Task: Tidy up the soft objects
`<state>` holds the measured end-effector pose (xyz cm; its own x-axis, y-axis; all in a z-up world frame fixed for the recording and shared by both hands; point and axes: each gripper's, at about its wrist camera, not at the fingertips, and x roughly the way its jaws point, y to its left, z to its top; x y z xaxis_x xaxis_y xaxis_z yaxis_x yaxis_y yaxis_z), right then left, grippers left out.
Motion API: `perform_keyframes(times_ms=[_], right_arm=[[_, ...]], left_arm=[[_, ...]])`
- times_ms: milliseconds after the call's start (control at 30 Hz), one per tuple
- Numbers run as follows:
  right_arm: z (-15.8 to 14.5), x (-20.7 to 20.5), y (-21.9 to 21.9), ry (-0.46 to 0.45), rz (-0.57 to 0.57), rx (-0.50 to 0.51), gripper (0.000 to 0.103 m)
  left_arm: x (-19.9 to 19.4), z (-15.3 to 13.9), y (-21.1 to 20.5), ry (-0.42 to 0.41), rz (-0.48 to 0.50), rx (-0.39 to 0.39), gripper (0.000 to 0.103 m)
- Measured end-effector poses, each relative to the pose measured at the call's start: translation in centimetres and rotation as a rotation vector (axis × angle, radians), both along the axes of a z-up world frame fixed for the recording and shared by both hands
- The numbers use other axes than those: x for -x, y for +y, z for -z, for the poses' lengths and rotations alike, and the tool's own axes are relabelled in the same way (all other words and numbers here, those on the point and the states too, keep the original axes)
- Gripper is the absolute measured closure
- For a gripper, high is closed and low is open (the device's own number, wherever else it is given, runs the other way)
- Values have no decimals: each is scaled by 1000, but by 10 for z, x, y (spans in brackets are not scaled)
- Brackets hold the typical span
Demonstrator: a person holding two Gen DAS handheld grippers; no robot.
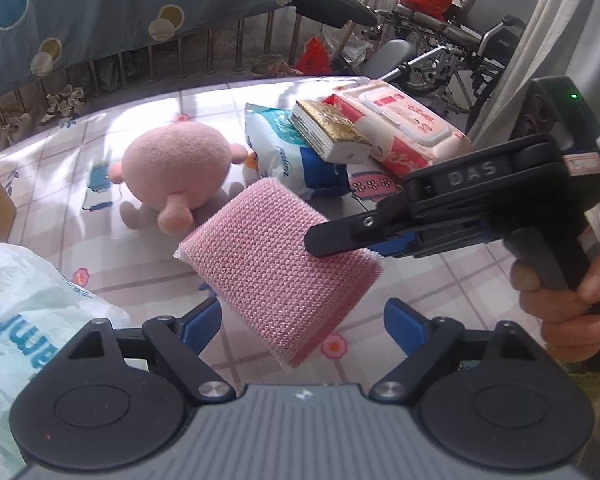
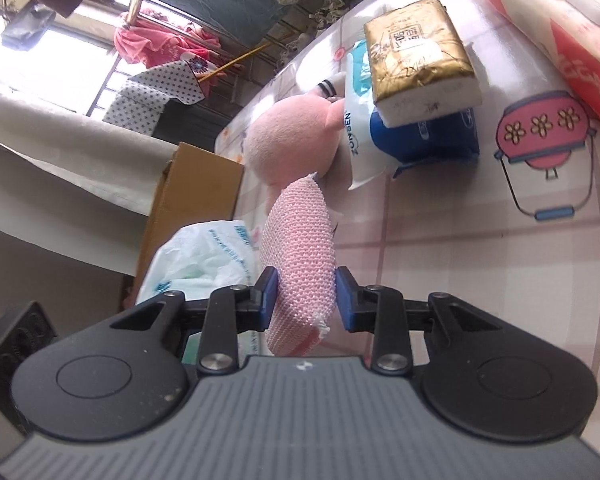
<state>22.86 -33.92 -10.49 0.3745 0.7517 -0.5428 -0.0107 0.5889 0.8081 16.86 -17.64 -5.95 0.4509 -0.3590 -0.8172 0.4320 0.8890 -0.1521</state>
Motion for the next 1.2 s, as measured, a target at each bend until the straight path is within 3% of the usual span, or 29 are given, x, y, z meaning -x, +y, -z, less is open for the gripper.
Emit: perform_keyframes(times_ms=[200, 367, 467, 667, 800, 900, 933, 1067, 1200], right_arm=[[6, 31, -24, 20, 68, -123, 73], [31, 53, -25, 132, 67, -98, 70], [37, 64, -24, 165, 49, -118, 56], [24, 57, -40, 95, 125, -98, 47], [13, 50, -43, 39, 138, -79, 43], [-6, 42, -50, -34, 134, -26, 40], [-16, 38, -53, -76, 132, 3, 35], [-63, 12, -52, -244, 110, 200, 22], [-80, -32, -42, -279, 49, 346, 21]], left_arm=[[3, 5, 1, 116, 23, 100, 11], [9, 8, -2, 140, 33, 60, 11], [10, 11, -5, 155, 38, 38, 11], [5, 17, -18, 155, 14, -12, 10], [-7, 27, -27, 173, -62, -43, 9], [-14, 36, -36, 177, -103, -90, 9], [-15, 39, -38, 176, -104, -103, 9], [-19, 49, -44, 177, -107, -141, 9], [-19, 49, -39, 151, -128, -136, 10]])
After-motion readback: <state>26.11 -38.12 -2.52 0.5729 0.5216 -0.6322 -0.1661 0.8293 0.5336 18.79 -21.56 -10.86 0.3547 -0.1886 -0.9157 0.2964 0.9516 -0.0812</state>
